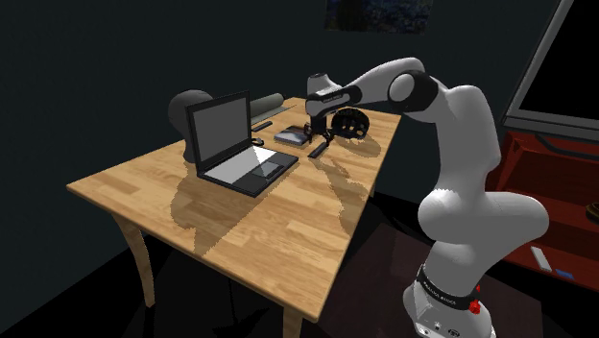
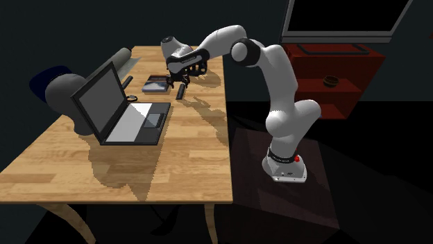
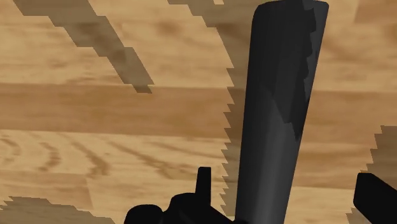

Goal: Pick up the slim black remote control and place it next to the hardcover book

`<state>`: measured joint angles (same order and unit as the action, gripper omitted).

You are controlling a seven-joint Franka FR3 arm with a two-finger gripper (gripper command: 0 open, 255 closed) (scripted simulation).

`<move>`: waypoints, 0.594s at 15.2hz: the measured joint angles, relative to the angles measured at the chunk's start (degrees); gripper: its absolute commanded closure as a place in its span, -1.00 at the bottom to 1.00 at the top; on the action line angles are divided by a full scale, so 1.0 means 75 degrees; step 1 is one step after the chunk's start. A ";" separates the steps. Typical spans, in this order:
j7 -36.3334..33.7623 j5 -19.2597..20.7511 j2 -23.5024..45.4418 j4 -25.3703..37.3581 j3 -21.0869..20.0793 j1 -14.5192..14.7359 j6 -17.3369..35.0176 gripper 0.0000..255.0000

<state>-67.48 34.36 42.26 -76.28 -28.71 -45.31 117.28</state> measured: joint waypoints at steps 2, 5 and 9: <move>0.0033 -0.0109 -0.0264 -0.0022 -0.0094 -0.0016 -0.0231 -1.00; 0.0076 -0.0153 -0.0317 0.0090 -0.0122 0.0004 -0.0388 -1.00; 0.0079 -0.0159 -0.0326 0.0091 -0.0126 0.0004 -0.0404 -1.00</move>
